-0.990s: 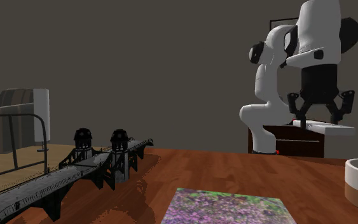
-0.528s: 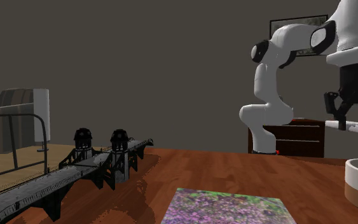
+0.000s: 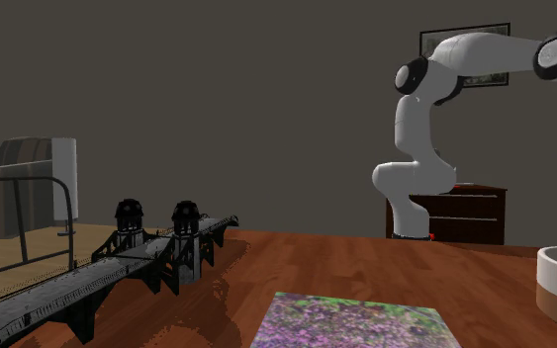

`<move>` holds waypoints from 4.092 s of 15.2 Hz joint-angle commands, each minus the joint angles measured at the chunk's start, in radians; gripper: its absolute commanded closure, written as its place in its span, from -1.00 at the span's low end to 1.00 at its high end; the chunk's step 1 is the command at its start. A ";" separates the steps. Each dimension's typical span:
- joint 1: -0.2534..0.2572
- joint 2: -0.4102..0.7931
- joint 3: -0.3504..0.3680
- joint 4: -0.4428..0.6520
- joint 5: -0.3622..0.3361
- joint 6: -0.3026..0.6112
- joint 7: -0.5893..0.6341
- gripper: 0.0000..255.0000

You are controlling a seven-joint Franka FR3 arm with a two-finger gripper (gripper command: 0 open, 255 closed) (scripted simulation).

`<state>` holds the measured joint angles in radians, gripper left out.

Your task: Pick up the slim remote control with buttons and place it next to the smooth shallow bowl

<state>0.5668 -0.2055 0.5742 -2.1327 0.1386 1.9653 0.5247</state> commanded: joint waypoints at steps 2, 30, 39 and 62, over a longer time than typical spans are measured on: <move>0.021 0.065 0.058 0.062 -0.031 0.001 0.097 1.00; 0.152 0.428 0.160 0.130 -0.303 0.212 0.456 1.00; 0.171 0.486 0.139 0.095 -0.357 0.290 0.491 1.00; 0.144 0.407 0.166 0.143 -0.284 0.184 0.443 -1.00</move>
<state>0.7112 0.2015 0.7406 -1.9897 -0.1458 2.1495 0.9675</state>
